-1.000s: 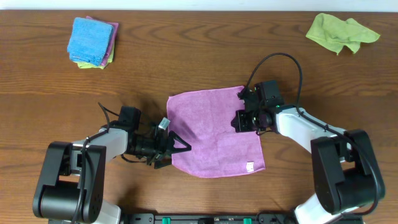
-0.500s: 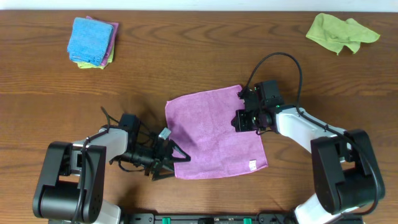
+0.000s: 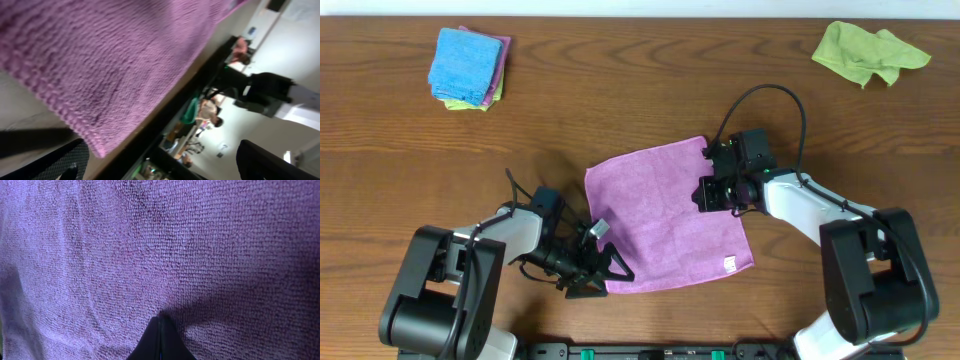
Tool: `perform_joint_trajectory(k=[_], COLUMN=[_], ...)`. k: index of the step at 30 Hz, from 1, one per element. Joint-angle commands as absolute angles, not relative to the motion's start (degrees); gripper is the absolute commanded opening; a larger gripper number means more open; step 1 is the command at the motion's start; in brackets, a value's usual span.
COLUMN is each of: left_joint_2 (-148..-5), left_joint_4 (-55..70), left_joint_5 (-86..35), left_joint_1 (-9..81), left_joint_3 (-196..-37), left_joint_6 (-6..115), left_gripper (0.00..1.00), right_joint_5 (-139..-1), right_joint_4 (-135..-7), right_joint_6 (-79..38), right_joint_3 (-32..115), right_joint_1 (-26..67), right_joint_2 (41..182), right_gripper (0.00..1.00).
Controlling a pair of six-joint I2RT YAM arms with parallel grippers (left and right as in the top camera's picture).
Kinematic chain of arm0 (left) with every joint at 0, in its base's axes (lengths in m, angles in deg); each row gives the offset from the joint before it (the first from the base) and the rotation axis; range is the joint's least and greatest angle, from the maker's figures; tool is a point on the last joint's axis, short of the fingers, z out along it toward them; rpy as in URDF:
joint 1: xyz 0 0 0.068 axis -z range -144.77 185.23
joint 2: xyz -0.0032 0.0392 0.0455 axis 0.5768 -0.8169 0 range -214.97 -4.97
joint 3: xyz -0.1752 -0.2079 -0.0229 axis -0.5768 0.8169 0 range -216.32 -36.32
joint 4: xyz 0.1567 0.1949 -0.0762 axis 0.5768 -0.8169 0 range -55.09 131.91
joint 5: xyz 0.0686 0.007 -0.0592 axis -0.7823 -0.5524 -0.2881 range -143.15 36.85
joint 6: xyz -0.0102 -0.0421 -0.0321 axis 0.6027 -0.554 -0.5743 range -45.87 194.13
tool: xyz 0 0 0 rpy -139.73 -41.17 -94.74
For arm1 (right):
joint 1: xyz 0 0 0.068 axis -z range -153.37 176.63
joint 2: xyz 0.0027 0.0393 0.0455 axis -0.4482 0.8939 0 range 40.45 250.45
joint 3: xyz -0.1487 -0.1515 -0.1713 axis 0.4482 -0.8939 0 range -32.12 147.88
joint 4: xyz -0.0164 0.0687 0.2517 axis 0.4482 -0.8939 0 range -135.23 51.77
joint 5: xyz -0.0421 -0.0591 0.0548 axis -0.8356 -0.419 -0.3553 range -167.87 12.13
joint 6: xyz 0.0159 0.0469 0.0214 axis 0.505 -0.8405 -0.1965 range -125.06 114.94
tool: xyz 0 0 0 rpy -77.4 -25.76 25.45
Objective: Fold the cloth
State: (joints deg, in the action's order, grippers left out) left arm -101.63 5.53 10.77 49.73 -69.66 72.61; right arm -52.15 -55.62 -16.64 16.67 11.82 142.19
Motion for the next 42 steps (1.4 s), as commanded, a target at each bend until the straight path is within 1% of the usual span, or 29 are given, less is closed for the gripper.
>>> perform_joint_trajectory(k=[1,6,17,22,26,29,37,42], left_joint_2=[-101.9,-101.9,-101.9,-101.9,-101.9,-101.9,-101.9,-101.9], left_joint_4=[4.9,5.5,15.7,16.5,18.9,18.6,12.8,11.7], left_joint_5=[5.3,3.2,1.6,0.7,0.7,0.6,-1.0,1.4], left_joint_1=[50.0,50.0,50.6,54.3,58.9,60.0,60.0,60.0], left_joint_3=[-69.6,-69.6,-69.6,-69.4,-69.4,-69.4,-69.4,-69.4], left_joint_6=[73.3,73.3,70.7,70.4,66.5,66.3,67.7,67.7], left_gripper=[0.95,0.95,0.96,0.95,0.95,0.95,0.95,0.96], right_joint_5=[-54.1,-54.1,-54.1,-54.1,-54.1,-54.1,-54.1,-54.1], right_joint_4=[-56.0,-55.9,-56.0,-55.8,-56.0,-56.2,-56.2,-56.3], right_joint_6=[-17.0,-17.0,-17.0,-17.0,-17.0,-17.0,-17.0,-17.0], right_joint_3=[17.2,17.3,17.3,17.3,17.3,17.3,17.3,17.3], right_joint_1=[11.6,11.8,11.8,11.8,11.8,11.8,12.1,12.1], right_joint_2=[142.8,142.8,142.8,142.8,142.8,142.8,142.8,142.8], right_gripper=[0.02,0.01,0.01,0.01,0.01,0.01,0.01,0.02])
